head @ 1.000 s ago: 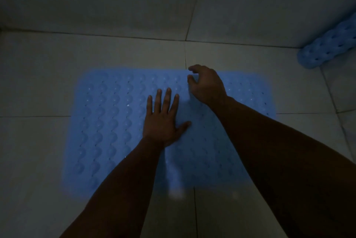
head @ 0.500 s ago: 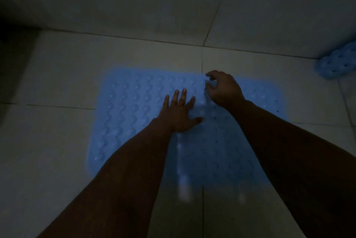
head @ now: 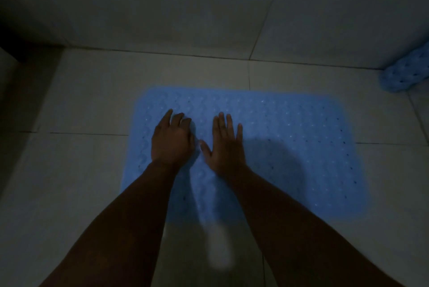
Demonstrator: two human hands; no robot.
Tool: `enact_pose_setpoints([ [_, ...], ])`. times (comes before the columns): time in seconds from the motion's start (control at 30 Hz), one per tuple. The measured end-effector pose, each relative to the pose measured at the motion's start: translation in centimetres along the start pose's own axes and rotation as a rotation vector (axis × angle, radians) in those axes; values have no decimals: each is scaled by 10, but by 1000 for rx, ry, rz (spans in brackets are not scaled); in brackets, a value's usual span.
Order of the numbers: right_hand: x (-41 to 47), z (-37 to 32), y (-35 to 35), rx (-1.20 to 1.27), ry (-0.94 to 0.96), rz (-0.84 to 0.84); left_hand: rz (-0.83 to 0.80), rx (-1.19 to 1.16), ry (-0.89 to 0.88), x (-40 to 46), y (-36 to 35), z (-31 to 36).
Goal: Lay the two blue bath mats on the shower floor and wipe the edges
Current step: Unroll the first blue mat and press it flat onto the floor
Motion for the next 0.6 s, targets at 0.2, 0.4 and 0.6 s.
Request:
enact_pose_setpoints([
  [0.2,0,-3,-6,-41,-13,22,63,18,-4,-10,-6,-29],
  [0.4,21,6,14,28,9,-244,41,-8,-4,6,0,-24],
  [0.6,84,27,84,220,4,-229,-70,-43,-57,10,-26,4],
])
Point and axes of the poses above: each hand's wrist, its own x-axis towards the middle knuckle, its own y-axis out of the back of the hand, z = x × y, the point moved 4 cm from there along x, towards the middle knuckle, and after that the axes turned 15 degrees about -x, right-handed, at the moved point
